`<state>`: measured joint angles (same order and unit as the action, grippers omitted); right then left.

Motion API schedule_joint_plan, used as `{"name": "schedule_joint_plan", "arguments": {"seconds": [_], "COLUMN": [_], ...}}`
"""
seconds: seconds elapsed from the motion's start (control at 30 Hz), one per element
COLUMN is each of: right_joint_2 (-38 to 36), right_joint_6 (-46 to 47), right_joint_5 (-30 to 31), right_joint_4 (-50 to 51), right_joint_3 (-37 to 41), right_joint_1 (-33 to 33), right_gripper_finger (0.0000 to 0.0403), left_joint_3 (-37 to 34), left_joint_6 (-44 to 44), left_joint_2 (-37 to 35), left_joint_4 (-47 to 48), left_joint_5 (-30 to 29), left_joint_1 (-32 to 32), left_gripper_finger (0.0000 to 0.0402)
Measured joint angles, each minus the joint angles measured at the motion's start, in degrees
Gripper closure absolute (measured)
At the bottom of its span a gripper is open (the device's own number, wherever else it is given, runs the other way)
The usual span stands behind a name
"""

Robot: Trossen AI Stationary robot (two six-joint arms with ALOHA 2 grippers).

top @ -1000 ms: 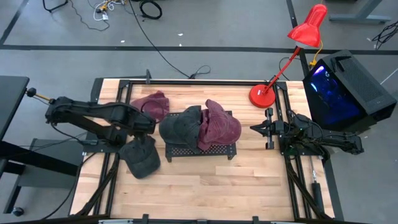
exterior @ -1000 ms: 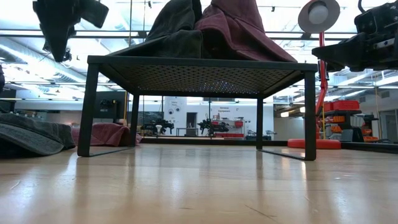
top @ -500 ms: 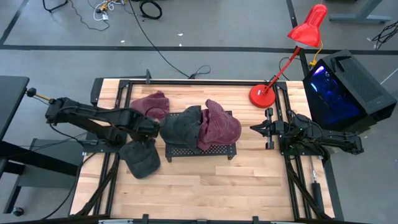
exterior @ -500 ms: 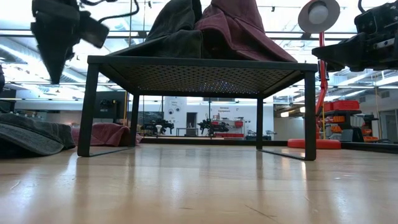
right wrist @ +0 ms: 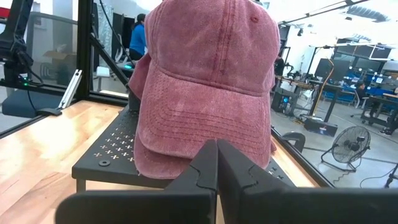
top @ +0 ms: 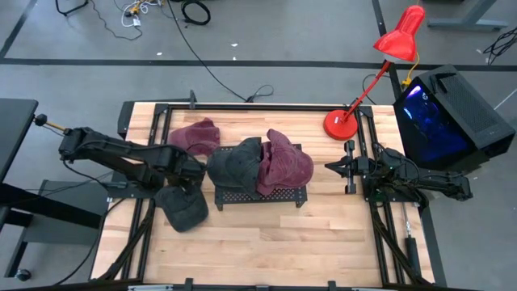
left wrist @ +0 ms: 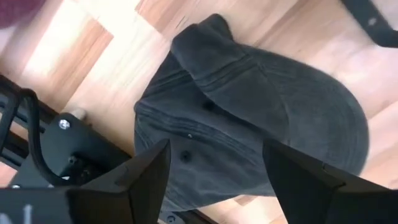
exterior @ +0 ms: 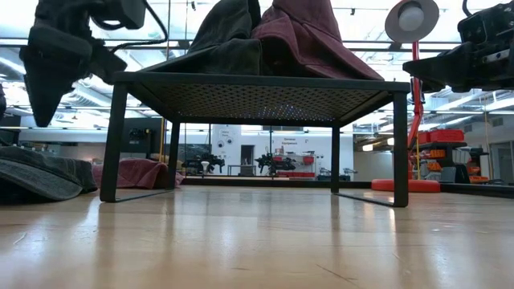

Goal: Pick & Place hat
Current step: Stack the black cap on top of the black cap on the shelf

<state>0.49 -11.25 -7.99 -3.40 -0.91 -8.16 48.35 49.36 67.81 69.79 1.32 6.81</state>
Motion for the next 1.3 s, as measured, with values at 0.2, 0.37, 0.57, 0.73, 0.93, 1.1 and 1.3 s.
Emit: {"name": "schedule_joint_plan", "arguments": {"seconds": [0.2, 0.37, 0.57, 0.73, 0.93, 1.1, 1.3], "right_joint_2": [0.0, 0.0, 0.0, 0.0, 0.0, 0.0, 0.0], "right_joint_6": [0.0, 0.0, 0.0, 0.0, 0.0, 0.0, 0.0], "right_joint_5": [0.0, 0.0, 0.0, 0.0, 0.0, 0.0, 0.0], "right_joint_4": [0.0, 0.0, 0.0, 0.0, 0.0, 0.0, 0.0], "right_joint_3": [0.0, 0.0, 0.0, 0.0, 0.0, 0.0, 0.0], "right_joint_1": [0.0, 0.0, 0.0, 0.0, 0.0, 0.0, 0.0], "right_gripper_finger": [0.0399, 0.0399, 0.0399, 0.0399, 0.0399, 0.0399, 0.0399], "left_joint_3": [-1.9, -2.0, -2.0, -2.1, -5.6, -7.7, -10.9], "left_joint_6": [2.7, 5.3, 8.7, 8.7, 9.7, 11.6, 12.0], "left_joint_2": [0.0, 0.0, 0.0, 0.0, 0.0, 0.0, 0.0], "left_joint_4": [-2.4, -5.0, -6.0, -6.8, -10.7, -13.3, -17.0], "left_joint_5": [0.0, -0.6, -2.5, -3.0, -0.6, 0.2, 2.2], "left_joint_1": [0.0, 0.0, -0.2, -0.3, -0.3, -1.1, -2.5], "left_gripper_finger": [0.0138, 0.0138, 0.0138, 0.0138, 0.0138, 0.0138, 0.0138]}}
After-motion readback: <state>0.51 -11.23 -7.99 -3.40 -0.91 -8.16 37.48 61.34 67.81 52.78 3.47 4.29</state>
